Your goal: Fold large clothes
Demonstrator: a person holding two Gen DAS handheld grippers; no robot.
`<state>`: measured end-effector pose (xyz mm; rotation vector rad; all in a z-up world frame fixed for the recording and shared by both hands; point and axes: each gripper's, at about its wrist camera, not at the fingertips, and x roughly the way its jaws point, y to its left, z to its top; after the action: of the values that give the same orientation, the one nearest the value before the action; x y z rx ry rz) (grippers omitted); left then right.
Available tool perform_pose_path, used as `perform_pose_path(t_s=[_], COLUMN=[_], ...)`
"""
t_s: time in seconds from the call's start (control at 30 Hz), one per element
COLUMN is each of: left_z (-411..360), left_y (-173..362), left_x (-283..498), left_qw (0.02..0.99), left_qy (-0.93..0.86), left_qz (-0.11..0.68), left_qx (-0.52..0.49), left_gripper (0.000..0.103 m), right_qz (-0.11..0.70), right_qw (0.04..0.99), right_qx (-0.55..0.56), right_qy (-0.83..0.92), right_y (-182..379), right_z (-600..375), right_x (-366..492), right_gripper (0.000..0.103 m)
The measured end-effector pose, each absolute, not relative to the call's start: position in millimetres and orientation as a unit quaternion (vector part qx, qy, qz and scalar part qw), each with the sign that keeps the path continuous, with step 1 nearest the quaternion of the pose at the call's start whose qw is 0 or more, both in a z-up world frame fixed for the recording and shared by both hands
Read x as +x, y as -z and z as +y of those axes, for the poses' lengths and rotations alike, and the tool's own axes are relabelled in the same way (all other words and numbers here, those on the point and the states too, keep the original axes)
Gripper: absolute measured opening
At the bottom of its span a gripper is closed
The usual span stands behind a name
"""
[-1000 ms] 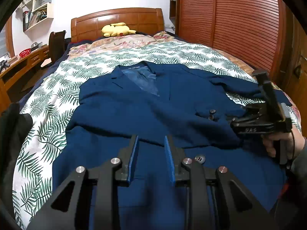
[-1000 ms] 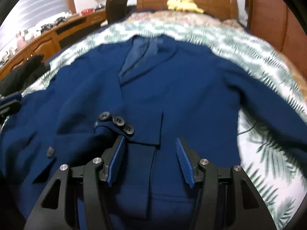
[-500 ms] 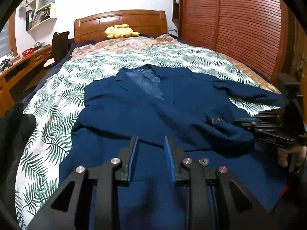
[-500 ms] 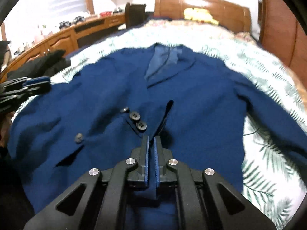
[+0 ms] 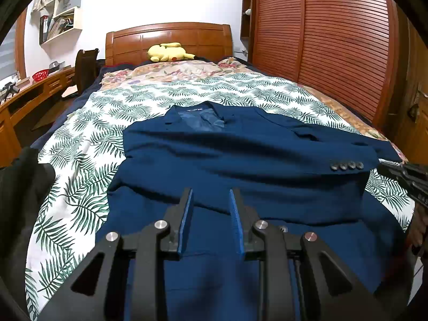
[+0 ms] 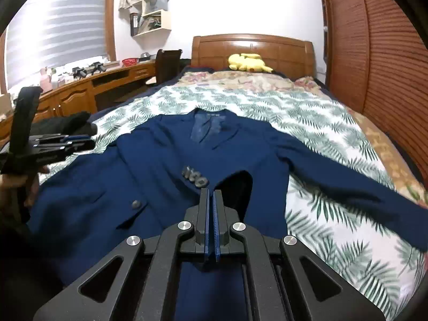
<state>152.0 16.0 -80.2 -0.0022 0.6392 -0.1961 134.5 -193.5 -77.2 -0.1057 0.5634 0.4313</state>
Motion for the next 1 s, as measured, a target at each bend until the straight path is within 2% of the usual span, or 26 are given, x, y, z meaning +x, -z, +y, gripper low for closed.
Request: perform_pose_path(t_s=[0.2, 0.27, 0.3, 0.33, 0.67, 0.83, 1.0], left_z=[22, 24, 24, 25, 16, 3, -12], left_y=[79, 79, 79, 78, 77, 75, 73], left_x=[145, 143, 143, 142, 143, 148, 152], left_qw=[0.944, 0.944, 0.944, 0.945, 0.944, 0.944, 0.944], left_qy=[0.100, 0.101, 0.101, 0.102, 0.119, 0.136, 0.150], left_qz=[0.313, 0.314, 0.313, 0.312, 0.308, 0.300, 0.294], left_qx=[0.003, 0.003, 0.004, 0.003, -0.011, -0.018, -0.018], left_gripper=[0.025, 0.025, 0.025, 0.025, 0.028, 0.032, 0.035], right_qz=[0.303, 0.306, 0.305, 0.301, 0.366, 0.411, 0.418], right_qw=[0.937, 0.939, 0.940, 0.941, 0.908, 0.888, 0.885], right_qx=[-0.087, -0.094, -0.092, -0.085, -0.093, -0.100, -0.090], right_qy=[-0.148, -0.126, -0.124, -0.127, -0.182, -0.178, -0.184], right_y=[93, 94, 94, 93, 125, 154, 160], right_z=[-193, -195, -198, -200, -174, -170, -177], right_x=[136, 143, 144, 146, 172, 183, 182], right_gripper=[0.003, 0.022, 0.035, 0.039, 0.040, 0.040, 0.042])
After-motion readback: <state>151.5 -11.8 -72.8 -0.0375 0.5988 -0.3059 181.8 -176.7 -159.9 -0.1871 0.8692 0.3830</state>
